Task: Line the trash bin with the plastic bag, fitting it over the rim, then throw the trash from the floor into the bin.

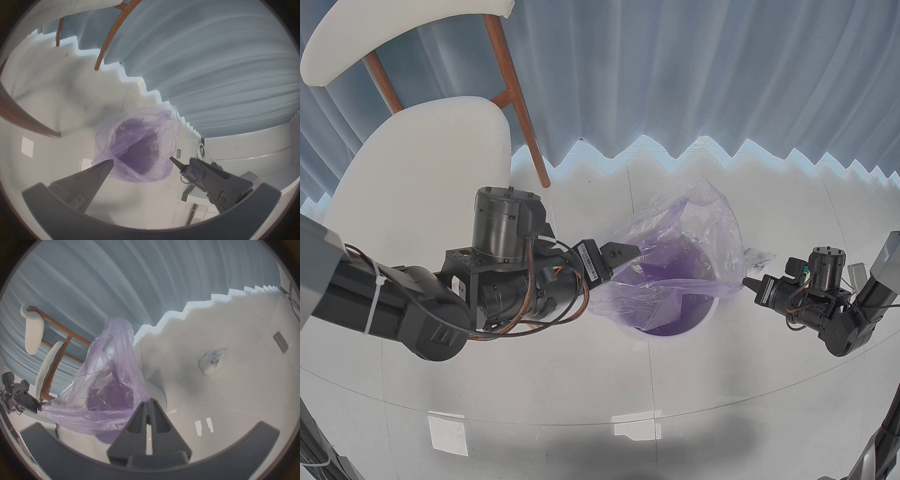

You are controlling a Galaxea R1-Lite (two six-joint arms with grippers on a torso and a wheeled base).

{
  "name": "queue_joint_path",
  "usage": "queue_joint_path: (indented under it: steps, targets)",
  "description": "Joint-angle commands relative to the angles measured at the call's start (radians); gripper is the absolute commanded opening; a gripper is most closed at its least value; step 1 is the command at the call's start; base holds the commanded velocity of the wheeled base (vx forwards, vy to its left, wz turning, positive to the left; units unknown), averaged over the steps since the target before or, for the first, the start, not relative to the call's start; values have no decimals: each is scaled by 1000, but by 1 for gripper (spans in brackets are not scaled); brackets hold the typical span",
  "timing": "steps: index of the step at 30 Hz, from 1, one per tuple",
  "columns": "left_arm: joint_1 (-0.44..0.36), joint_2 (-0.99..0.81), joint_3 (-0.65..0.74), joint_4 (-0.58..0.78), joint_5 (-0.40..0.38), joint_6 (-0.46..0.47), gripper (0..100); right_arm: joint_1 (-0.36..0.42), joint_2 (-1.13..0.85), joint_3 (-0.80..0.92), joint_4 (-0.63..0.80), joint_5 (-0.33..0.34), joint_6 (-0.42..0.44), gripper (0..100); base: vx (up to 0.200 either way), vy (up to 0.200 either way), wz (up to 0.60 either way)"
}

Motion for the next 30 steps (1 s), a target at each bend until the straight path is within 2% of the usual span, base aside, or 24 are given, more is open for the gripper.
queue_joint_path:
  steps: [1,4,6,19,20,26,28,30]
  targets:
    - [-21,-39,24,67,-2,-92,100,0,1,2,-6,-1,0,0,0,0,0]
    - [-19,0,21,72,-10,-192,100,0,1,4,-8,-1,0,0,0,0,0]
    - [-13,15,18,70,-11,-224,100,0,0,4,-9,-1,0,0,0,0,0]
    - [30,147,-37,67,-13,-268,100,0,3,4,-31,-1,0,0,0,0,0]
    - [30,147,-45,67,-11,-267,0,0,3,4,-31,-1,0,0,0,0,0]
    - [-21,147,-14,72,0,-247,0,-6,12,-6,-29,-1,2,0,0,0,0]
    - [-47,148,19,67,-3,-215,0,-11,12,-10,-28,-1,5,0,0,0,0]
    - [-69,151,65,67,-10,-138,0,-12,12,-13,-21,-1,8,0,0,0,0]
